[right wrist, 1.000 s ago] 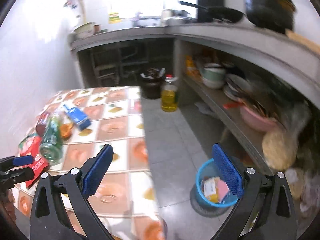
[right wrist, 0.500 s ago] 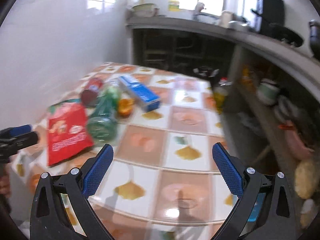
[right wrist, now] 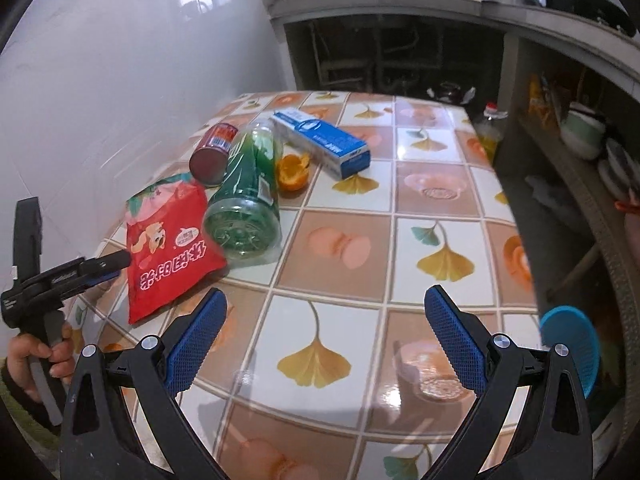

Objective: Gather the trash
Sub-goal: 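Return both tools to the table above the remaining trash, then grasp the red dog-print snack bag with the left gripper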

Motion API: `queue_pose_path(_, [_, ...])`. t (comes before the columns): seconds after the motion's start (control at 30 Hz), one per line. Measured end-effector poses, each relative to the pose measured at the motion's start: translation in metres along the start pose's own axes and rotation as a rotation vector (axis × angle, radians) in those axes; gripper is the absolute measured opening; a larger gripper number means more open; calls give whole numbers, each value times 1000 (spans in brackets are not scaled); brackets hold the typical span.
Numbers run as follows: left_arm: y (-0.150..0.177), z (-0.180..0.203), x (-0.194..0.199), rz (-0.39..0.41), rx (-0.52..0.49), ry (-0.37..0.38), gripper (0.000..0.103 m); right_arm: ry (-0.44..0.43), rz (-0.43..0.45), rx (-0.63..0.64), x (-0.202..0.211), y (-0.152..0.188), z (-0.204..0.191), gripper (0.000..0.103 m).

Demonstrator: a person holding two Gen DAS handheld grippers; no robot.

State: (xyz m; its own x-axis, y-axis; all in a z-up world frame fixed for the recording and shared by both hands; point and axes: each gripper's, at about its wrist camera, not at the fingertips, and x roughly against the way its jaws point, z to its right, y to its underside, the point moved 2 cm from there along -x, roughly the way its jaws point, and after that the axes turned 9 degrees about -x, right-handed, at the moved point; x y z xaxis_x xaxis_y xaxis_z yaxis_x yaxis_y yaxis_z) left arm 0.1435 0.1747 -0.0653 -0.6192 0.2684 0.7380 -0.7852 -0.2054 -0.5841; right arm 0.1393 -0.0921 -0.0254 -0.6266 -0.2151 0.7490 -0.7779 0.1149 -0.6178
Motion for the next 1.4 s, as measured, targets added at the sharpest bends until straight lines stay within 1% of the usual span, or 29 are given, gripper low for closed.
queue_pose_path(0.13, [-9, -3, -9, 6, 19, -9, 51, -8, -10, 6, -5, -1, -4, 95])
queue_pose_path(0.2, [-12, -4, -12, 4, 26, -19, 42, -9, -14, 3, -7, -1, -5, 95])
queue_pose_path(0.23, [-13, -5, -13, 3, 30, -25, 39, -9, -16, 0, -7, -1, -4, 95])
queue_pose_path(0.3, [-14, -7, -15, -5, 26, -46, 23, -8, -23, -9, -9, 0, -4, 95])
queue_pose_path(0.33, [-14, -7, -16, -8, 25, -51, 20, -8, -26, -16, -8, 0, -3, 95])
queue_pose_path(0.37, [-14, -8, -16, -11, 23, -55, 12, -8, -27, -21, -8, 0, -2, 95])
queue_pose_path(0.4, [-13, -9, -16, -20, 15, -62, 6, -9, -27, -26, -7, 0, -1, 95])
queue_pose_path(0.43, [-12, -10, -15, -24, 8, -64, 4, -9, -27, -30, -7, 0, 0, 95])
queue_pose_path(0.7, [1, -4, 12, -59, -125, -86, 1, -16, -25, -36, -4, 0, 0, 95])
queue_pose_path(0.87, [13, 5, 31, -114, -263, -97, 0, -27, -27, -30, -3, 1, -2, 95])
queue_pose_path(0.93, [22, 10, 35, -155, -322, -86, 0, -35, -27, -24, -3, 2, -4, 95])
queue_pose_path(0.97, [24, 12, 36, -164, -330, -80, 0, -40, -28, -22, -2, 3, -5, 95])
queue_pose_path(1.03, [30, 14, 37, -190, -327, -52, 1, -55, -30, -18, -1, 5, -8, 95])
queue_pose_path(1.13, [32, 15, 38, -199, -295, -27, 5, -84, -44, -11, 1, 8, -12, 95])
queue_pose_path(1.2, [32, 16, 37, -198, -280, -20, 15, -138, -74, -14, 0, 11, -20, 95])
queue_pose_path(1.23, [31, 16, 36, -201, -268, -16, 18, -173, -90, -14, -1, 14, -24, 95])
queue_pose_path(1.27, [32, 16, 36, -204, -257, -12, 19, -216, -105, -6, -2, 17, -33, 95])
queue_pose_path(1.33, [31, 12, 33, -219, -214, 13, 20, -269, -123, 32, -4, 24, -49, 95])
queue_pose_path(1.4, [31, 8, 30, -232, -168, 39, 20, -309, -139, 87, -6, 33, -67, 90])
